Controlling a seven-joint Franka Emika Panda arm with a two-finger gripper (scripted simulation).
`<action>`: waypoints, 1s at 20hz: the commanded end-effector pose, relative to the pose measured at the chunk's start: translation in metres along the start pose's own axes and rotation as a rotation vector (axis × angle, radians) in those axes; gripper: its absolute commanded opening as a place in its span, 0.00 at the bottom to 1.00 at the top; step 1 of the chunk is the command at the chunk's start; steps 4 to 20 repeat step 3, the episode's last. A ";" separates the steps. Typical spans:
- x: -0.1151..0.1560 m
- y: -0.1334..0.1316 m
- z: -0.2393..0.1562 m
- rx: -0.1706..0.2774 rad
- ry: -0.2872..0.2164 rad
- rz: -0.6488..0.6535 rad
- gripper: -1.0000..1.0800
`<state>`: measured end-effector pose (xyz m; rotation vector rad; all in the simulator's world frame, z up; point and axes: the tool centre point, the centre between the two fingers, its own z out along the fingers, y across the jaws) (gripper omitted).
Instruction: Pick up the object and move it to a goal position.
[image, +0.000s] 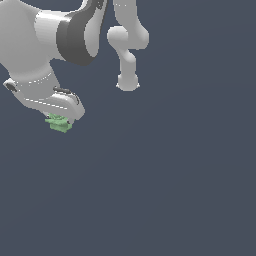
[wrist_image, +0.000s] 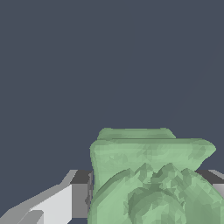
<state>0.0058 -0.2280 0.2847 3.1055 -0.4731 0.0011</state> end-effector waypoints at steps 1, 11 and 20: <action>0.002 0.002 -0.002 0.000 -0.001 -0.001 0.00; 0.002 0.002 -0.003 0.000 -0.001 -0.001 0.00; 0.002 0.002 -0.003 0.000 -0.001 -0.001 0.00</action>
